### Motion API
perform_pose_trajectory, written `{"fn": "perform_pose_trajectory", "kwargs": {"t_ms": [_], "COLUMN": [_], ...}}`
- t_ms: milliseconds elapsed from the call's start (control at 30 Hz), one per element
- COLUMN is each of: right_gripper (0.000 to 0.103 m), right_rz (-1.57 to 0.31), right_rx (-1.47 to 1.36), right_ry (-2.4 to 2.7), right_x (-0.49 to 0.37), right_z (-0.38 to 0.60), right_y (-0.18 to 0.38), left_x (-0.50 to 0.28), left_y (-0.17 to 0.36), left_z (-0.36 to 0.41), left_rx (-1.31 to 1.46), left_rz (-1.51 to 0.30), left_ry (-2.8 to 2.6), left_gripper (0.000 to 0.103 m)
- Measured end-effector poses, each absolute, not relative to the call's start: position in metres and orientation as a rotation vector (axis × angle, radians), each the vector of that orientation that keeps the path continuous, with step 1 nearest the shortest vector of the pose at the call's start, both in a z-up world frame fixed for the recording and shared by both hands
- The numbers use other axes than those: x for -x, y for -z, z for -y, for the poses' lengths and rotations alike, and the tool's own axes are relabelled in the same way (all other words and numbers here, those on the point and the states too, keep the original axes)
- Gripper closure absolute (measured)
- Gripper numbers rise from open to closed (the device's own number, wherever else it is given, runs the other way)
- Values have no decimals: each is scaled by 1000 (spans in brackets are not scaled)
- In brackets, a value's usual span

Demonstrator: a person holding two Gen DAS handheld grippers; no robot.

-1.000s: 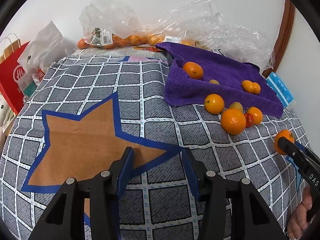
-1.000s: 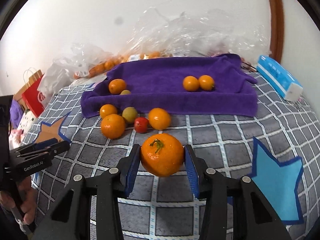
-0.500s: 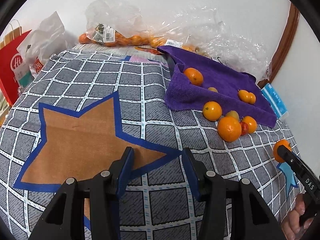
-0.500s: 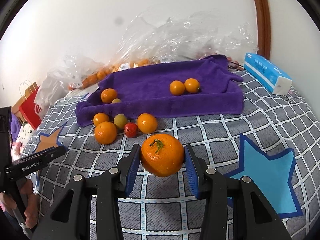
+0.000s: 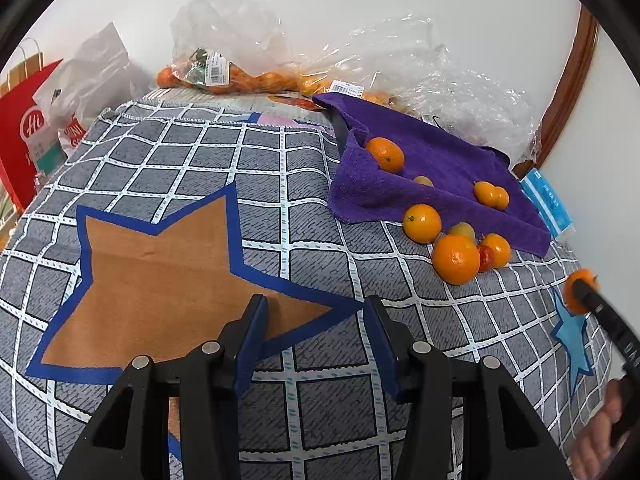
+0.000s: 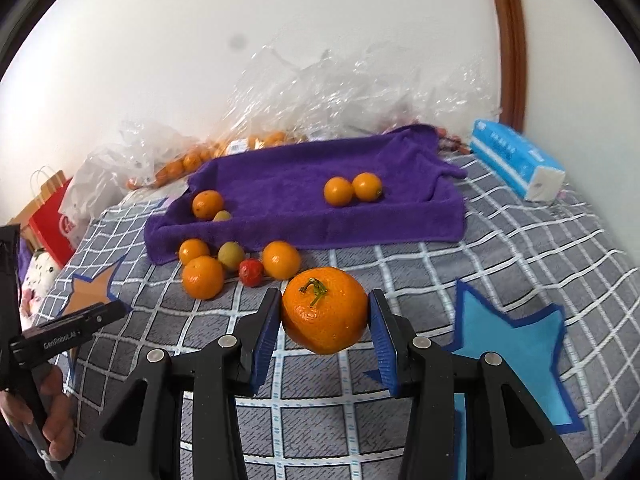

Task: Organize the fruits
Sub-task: 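Lift and carry the large tangerine with the right gripper over the towel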

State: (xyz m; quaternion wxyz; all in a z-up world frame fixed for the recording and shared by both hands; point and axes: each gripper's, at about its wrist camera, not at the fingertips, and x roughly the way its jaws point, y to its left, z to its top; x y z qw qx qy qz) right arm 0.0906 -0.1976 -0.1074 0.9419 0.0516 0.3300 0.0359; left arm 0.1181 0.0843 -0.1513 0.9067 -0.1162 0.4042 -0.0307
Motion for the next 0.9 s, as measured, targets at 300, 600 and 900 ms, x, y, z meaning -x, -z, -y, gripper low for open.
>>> {"fn": "perform_pose_trajectory", "kwargs": {"t_ms": [300, 600, 900], "right_gripper": [59, 59, 59], "right_rz": [-625, -597, -594], "right_rx": [-123, -160, -202], "right_ry": [4, -23, -81], "right_x": [-93, -83, -56], "right_z": [214, 235, 257], "right_y": [76, 76, 75], "left_x": [-113, -102, -76], "left_y": [135, 124, 107], "left_z": [-71, -55, -35], "left_rx": [203, 262, 223], "left_rz": [-828, -793, -793], "left_ry": [60, 46, 23], "left_gripper": [56, 57, 57]}}
